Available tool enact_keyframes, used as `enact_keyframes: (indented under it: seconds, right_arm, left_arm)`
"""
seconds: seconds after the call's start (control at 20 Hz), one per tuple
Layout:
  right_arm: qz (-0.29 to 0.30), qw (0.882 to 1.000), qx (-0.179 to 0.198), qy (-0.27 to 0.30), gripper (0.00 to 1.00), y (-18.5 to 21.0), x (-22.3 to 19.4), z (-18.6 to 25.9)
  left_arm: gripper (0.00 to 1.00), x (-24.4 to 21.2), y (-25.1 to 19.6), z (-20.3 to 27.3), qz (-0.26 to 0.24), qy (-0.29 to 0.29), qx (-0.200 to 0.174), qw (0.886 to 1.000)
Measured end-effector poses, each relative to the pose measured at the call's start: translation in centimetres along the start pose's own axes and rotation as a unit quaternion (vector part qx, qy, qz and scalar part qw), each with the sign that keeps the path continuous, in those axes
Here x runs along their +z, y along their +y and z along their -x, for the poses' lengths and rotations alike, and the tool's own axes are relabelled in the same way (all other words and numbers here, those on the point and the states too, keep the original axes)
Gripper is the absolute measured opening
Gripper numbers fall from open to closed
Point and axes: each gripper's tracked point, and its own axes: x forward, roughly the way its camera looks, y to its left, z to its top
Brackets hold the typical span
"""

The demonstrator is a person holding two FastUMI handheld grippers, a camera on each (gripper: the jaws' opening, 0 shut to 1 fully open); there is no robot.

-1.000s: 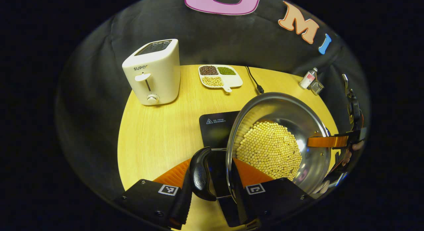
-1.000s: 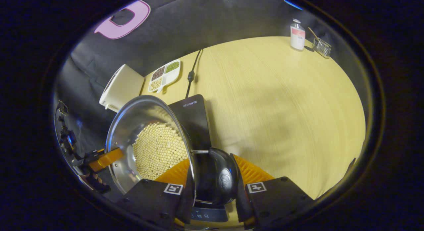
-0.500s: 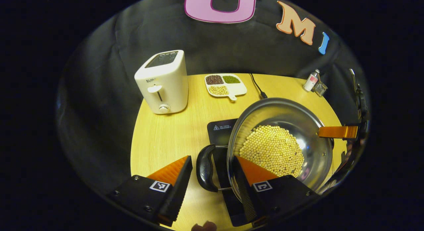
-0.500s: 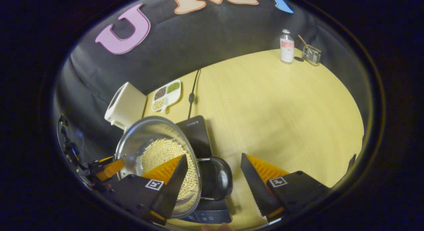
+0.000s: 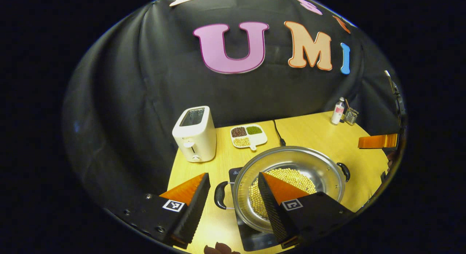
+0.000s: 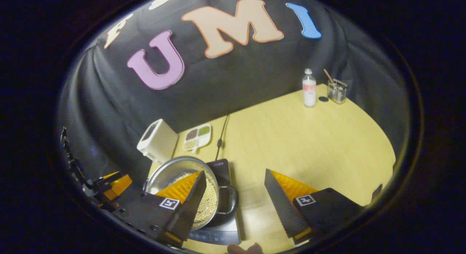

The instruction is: First push the handle of the pot to place it horizontally, then grasp the pot with both hands and set it on the induction cooktop.

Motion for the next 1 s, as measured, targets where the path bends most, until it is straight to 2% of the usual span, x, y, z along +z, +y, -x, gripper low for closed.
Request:
enact_keyframes:
  seconds: [0.1, 0.25, 0.35, 0.4, 0.45, 0.5, 0.55, 0.65, 0.8, 0.85, 0.9, 0.95, 1.0]
  right_arm:
    - [0.012, 1.0, 0.023, -0.013, 1.0, -0.9, 0.9, 2.7]
    - [0.044, 0.996, 0.05, -0.065, 1.0, -2.6, 2.5, 6.9]
    - [0.078, 0.988, 0.071, -0.117, 0.92, -3.3, 3.7, 9.8]
    - [0.093, 0.982, 0.087, -0.141, 0.92, -3.3, 4.2, 11.4]
    - [0.105, 0.976, 0.096, -0.168, 0.92, -3.3, 4.7, 13.0]
    - [0.116, 0.97, 0.099, -0.19, 1.0, -3.5, 5.3, 14.2]
    - [0.125, 0.967, 0.097, -0.199, 0.92, -4.1, 5.4, 15.2]
    - [0.131, 0.964, 0.103, -0.205, 0.92, -4.2, 5.5, 17.8]
    - [0.128, 0.955, 0.099, -0.247, 0.92, -4.8, 7.6, 20.9]
    - [0.125, 0.954, 0.095, -0.255, 1.0, -5.4, 8.0, 22.4]
    - [0.123, 0.953, 0.094, -0.26, 0.92, -5.7, 8.2, 24.2]
    - [0.124, 0.951, 0.085, -0.27, 1.0, -6.3, 8.3, 25.8]
    - [0.127, 0.947, 0.076, -0.286, 1.0, -6.9, 8.8, 27.4]
  left_arm:
    - [0.82, 1.9, -1.4, 2.9, 0.018, -0.035, 0.022, 0.999]
    - [0.84, 5.0, -5.2, 8.3, 0.078, -0.099, 0.029, 0.992]
    - [0.87, 5.8, -7.7, 11.8, 0.096, -0.13, 0.035, 0.986]
    - [0.96, 6.3, -8.4, 13.5, 0.098, -0.143, 0.044, 0.984]
    - [1.0, 6.8, -9.4, 15.0, 0.097, -0.16, 0.046, 0.981]
    - [0.98, 7.0, -10.5, 16.8, 0.096, -0.175, 0.049, 0.979]
    - [0.97, 7.5, -11.2, 18.4, 0.091, -0.187, 0.05, 0.977]
    - [0.94, 8.4, -12.4, 22.0, 0.07, -0.209, 0.057, 0.974]
    - [0.94, 10.4, -13.7, 25.6, 0.044, -0.25, 0.062, 0.965]
    - [0.94, 11.0, -14.1, 26.4, 0.038, -0.261, 0.058, 0.963]
    - [0.96, 11.0, -14.8, 27.1, 0.038, -0.265, 0.049, 0.962]
    - [0.96, 10.9, -15.5, 27.8, 0.04, -0.267, 0.039, 0.962]
    - [0.95, 11.2, -16.3, 28.6, 0.044, -0.274, 0.03, 0.96]
